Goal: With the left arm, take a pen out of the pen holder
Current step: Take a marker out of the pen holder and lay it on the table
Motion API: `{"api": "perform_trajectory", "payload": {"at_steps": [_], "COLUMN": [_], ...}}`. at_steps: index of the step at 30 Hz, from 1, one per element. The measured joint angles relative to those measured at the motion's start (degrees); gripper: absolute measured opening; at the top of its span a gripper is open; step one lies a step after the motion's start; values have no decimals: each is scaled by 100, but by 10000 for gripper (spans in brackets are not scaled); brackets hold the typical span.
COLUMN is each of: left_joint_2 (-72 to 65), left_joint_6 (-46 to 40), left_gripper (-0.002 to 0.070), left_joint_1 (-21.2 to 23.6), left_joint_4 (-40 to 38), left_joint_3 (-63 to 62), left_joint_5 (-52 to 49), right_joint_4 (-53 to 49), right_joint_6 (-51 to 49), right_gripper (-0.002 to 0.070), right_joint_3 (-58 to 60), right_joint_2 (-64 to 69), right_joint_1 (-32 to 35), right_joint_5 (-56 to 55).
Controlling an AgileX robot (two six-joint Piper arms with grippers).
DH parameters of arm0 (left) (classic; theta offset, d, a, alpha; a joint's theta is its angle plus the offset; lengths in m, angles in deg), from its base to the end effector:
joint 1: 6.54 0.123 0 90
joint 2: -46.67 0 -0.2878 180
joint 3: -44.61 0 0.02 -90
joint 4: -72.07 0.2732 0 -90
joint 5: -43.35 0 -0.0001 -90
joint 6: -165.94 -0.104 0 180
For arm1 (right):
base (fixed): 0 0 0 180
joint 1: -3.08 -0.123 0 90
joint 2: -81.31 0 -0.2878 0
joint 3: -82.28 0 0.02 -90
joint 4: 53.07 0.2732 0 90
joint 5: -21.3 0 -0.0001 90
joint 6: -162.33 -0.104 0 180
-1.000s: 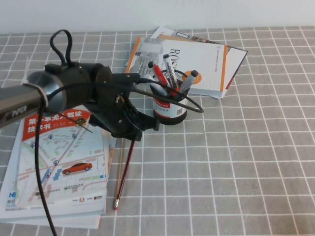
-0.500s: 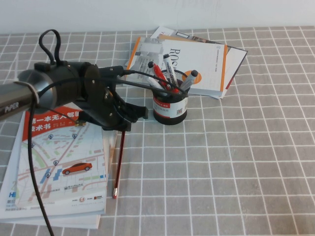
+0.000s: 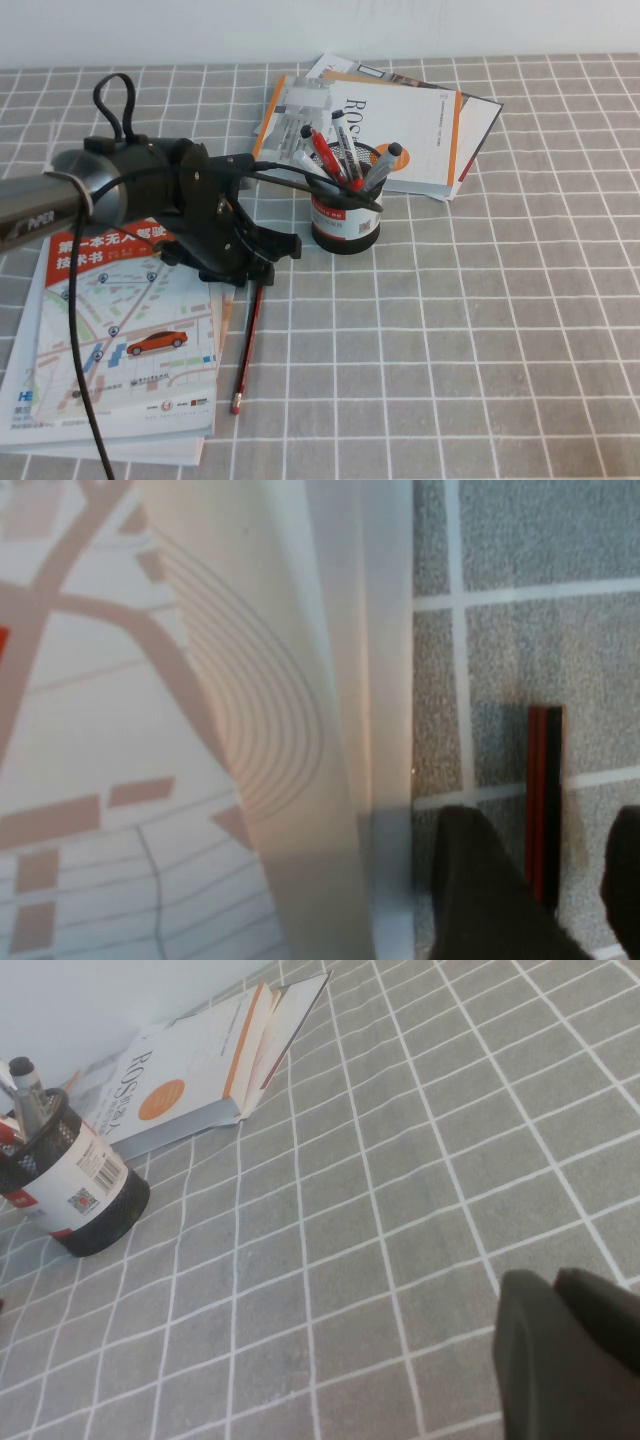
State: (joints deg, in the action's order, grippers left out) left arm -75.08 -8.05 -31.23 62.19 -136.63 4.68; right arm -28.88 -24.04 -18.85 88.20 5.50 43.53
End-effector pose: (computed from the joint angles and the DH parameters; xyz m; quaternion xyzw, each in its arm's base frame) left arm 0.3900 -0.1916 0.1498 0.1034 0.9760 -0.1104 0.1564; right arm 0.0845 0.0126 0.1689 0.1706 0.7802 0.1979 0.5683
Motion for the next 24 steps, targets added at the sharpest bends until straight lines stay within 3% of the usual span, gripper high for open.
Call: {"api": "perform_trajectory", "payload": {"at_steps": [11,14,18,24], "left_joint_2": [787,1511,2536,4250], "left_joint_6": [-131,-518,-1077,-1240], "left_gripper": [275,212,53,4], "left_joint_1": [0,0,0,0], "left_joint_4": [264,373,592,618], "left_joint_3": [-175,-238,-185,1170], "left_joint_5": [-279,-398,-780,-868], "right_joint_4": [0,0,0,0], "right_joint_6": [0,0,0,0], "right_gripper": [-13,-13,-13,-13], "right_joint_3": [0,0,0,0], "right_joint_2": [0,0,0,0], "right_joint_1": [0,0,0,0], "right_joint_5": [0,0,0,0]}}
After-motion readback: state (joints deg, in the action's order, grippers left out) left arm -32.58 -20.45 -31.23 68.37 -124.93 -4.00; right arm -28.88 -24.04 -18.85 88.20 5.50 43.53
